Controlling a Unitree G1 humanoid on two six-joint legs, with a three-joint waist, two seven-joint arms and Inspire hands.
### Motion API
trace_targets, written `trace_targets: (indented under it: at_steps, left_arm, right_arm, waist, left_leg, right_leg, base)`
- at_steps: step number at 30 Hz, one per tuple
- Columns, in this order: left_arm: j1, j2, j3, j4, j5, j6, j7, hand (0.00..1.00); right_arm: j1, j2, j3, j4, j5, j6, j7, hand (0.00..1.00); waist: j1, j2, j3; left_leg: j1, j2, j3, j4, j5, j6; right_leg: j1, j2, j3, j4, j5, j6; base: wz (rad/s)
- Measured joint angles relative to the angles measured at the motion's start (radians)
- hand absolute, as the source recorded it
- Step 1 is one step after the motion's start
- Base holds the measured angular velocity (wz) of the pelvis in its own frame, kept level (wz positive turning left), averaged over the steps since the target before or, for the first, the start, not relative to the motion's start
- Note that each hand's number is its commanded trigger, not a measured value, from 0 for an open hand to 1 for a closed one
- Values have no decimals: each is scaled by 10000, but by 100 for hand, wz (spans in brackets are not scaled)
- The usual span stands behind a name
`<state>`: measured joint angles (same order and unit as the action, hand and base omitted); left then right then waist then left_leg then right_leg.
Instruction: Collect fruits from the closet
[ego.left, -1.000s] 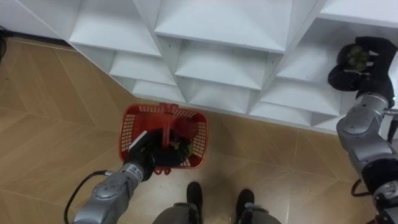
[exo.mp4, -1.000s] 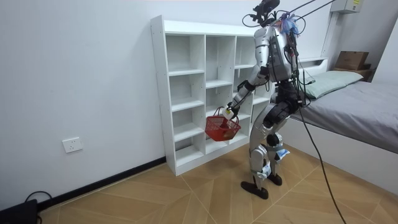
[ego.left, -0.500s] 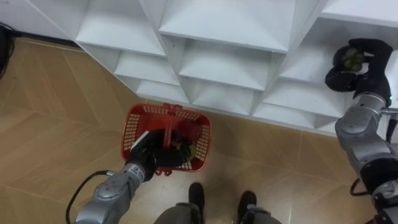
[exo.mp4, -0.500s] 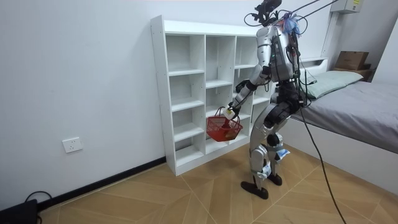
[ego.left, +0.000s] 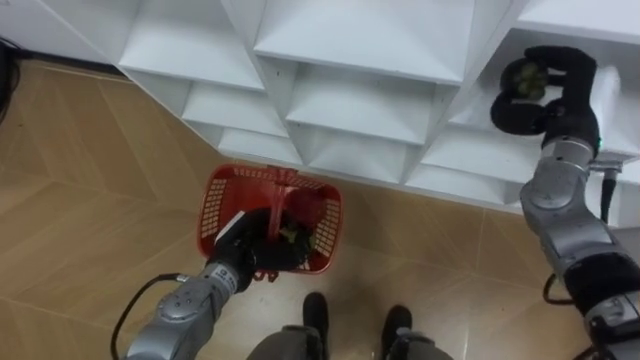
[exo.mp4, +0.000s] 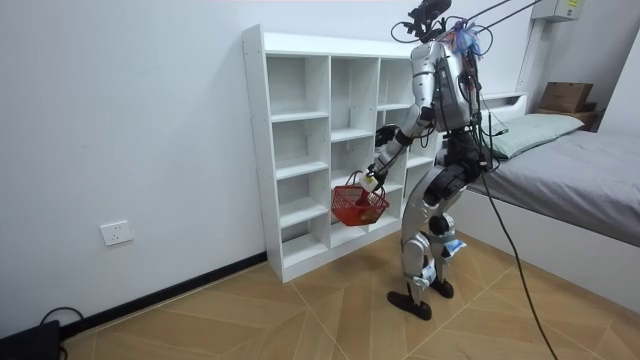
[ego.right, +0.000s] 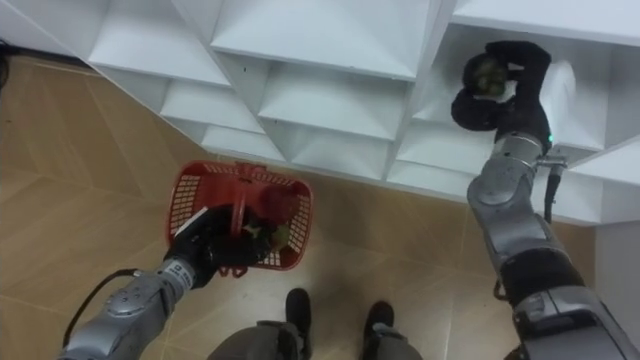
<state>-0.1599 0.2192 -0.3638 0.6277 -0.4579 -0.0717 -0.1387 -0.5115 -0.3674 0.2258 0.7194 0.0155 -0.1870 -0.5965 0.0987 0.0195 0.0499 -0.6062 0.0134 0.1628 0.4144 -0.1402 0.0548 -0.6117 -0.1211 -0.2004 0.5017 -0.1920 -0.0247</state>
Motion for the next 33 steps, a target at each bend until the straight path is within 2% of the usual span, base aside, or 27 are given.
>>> trace_targets:
  at_steps: [7,15,20,27,30,33]
  left_arm:
    - [1,-30,95,-121,170,-45,20,100]
    - [38,-19,140,-587,379,-216,122,100]
    - [66,-127,530,-644,871,-219,121,100]
    - [236,-221,547,-742,1143,-242,148,100]
    - [579,-232,544,-998,1150,-300,167,100]
    - [793,-312,547,-986,1154,-428,166,100]
  right_arm:
    - [233,285,297,-699,-280,-158,414,100]
    - [672,371,233,-1248,-296,-222,851,100]
    - [1498,597,-72,-1956,-667,-216,1362,100]
    - [2443,720,180,-2694,-389,-335,1837,100]
    - [2628,853,322,-2708,-423,-349,2161,100]
    - [2705,961,366,-2732,-424,-446,2450,100]
  waist:
    - [-141,1,-5]
    - [-163,38,-47]
    - [-167,219,-202]
    - [-179,316,-271]
    - [-188,416,-348]
    - [-219,422,-351]
  left_leg:
    - [19,-3,7,-4,2,2]
    - [47,100,175,26,0,-1]
    - [39,197,182,180,-7,-14]
    - [185,297,246,161,70,-117]
    - [263,370,233,107,114,-153]
    - [422,361,239,-74,223,-179]
  right_leg:
    - [6,-2,18,-8,-6,10]
    - [4,80,85,-14,36,-45]
    - [40,157,98,3,87,-119]
    - [109,224,97,-31,166,-231]
    - [252,323,86,-217,255,-266]
    - [359,338,89,-298,310,-290]
  base:
    - [0]
    - [-4]
    - [-4]
    - [-4]
    - [-2]
    - [0]
